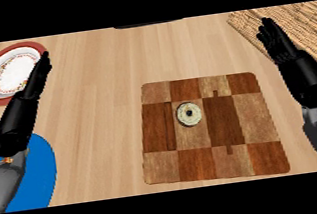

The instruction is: Pick the cupcake from the cutting board and place it in the basket

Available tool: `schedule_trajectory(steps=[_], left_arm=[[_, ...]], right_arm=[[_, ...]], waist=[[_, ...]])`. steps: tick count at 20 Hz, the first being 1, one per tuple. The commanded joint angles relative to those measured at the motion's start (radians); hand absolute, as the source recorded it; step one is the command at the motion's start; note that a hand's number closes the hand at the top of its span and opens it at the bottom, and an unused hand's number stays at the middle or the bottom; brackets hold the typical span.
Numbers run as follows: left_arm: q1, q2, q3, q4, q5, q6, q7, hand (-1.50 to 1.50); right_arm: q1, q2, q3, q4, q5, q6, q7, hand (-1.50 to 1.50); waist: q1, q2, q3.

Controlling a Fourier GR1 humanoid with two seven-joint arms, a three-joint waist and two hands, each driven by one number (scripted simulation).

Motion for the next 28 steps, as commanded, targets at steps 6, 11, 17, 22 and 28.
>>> schedule_trajectory(steps=[6,11,17,22,28], left_arm=[[0.154,-0.217,0.092,-0.036,0.169,0.134,0.037,0.0],[0.185,-0.266,0.035,-0.059,0.182,0.114,0.054,0.0],[0.207,-0.245,0.074,-0.061,0.2,0.109,0.054,0.0],[0.23,-0.251,0.072,-0.091,0.191,0.14,0.073,0.0],[0.268,-0.257,0.059,-0.098,0.18,0.139,0.053,0.0]], right_arm=[[0.083,0.136,0.064,-0.185,0.035,-0.157,0.107,1.5],[0.079,0.326,0.478,-0.125,0.423,-0.308,0.117,-1.5],[0.031,0.363,0.447,-0.015,0.769,-0.597,0.442,-1.5],[-0.029,0.207,0.358,-0.037,0.985,-0.444,0.753,-1.5],[-0.12,0.177,0.443,-0.148,1.015,-0.011,1.08,-1.5]], waist=[[0.003,-0.03,-0.038],[0.029,-0.028,-0.039],[-0.005,-0.035,-0.044],[-0.045,-0.052,-0.048],[-0.028,-0.055,-0.048]])
